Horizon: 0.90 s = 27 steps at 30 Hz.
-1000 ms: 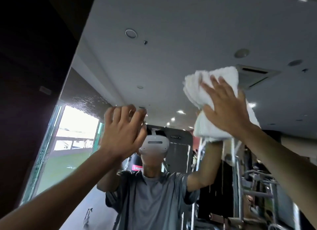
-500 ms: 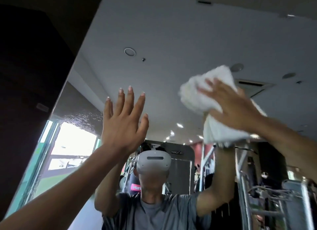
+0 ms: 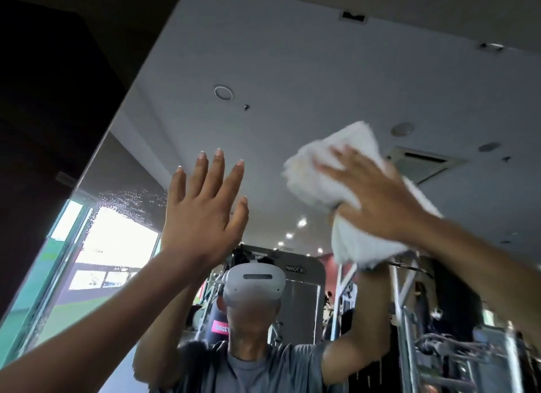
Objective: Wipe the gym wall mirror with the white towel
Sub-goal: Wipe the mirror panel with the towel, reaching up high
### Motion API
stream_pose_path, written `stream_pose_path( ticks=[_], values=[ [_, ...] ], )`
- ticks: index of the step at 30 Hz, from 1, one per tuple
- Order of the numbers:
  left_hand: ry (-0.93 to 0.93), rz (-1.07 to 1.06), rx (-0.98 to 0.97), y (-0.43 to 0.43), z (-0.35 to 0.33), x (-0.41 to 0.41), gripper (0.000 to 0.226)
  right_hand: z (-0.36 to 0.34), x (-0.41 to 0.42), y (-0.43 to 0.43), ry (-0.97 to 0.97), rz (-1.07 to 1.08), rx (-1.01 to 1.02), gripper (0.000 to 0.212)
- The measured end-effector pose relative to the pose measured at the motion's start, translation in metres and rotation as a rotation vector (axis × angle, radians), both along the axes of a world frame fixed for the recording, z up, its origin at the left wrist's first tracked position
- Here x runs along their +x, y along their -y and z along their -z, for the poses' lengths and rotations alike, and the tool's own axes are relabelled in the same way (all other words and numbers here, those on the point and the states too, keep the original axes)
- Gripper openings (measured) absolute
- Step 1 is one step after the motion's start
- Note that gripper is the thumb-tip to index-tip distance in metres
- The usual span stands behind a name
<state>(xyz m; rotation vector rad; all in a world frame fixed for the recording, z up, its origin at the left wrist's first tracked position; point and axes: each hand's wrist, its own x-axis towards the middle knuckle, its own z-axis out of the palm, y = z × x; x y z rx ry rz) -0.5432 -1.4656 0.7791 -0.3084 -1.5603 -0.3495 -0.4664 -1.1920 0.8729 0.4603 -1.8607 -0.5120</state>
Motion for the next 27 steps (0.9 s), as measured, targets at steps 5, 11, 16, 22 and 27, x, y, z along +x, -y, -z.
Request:
stream_pose_path(
  ticks=[5,11,16,22,27],
  values=[
    [-0.005,0.009,-0.003,0.002,-0.001,-0.002,0.067,-0.091,-0.007,0.020,-0.151,0.054,-0.534,0.061],
    [0.013,0.002,0.024,0.004,-0.002,-0.002,0.077,-0.057,-0.025,0.115,-0.115,0.069,-0.247,0.064],
    [0.035,-0.010,0.091,0.001,-0.001,-0.001,0.082,-0.004,-0.010,0.054,-0.059,-0.014,-0.013,0.067],
    [0.042,-0.059,-0.046,0.023,-0.001,0.001,0.081,-0.108,-0.014,0.061,-0.207,0.032,-0.530,0.058],
    [0.037,-0.132,-0.245,0.077,0.002,-0.007,0.075,-0.107,-0.039,0.175,-0.181,-0.005,-0.311,0.059]
  ],
)
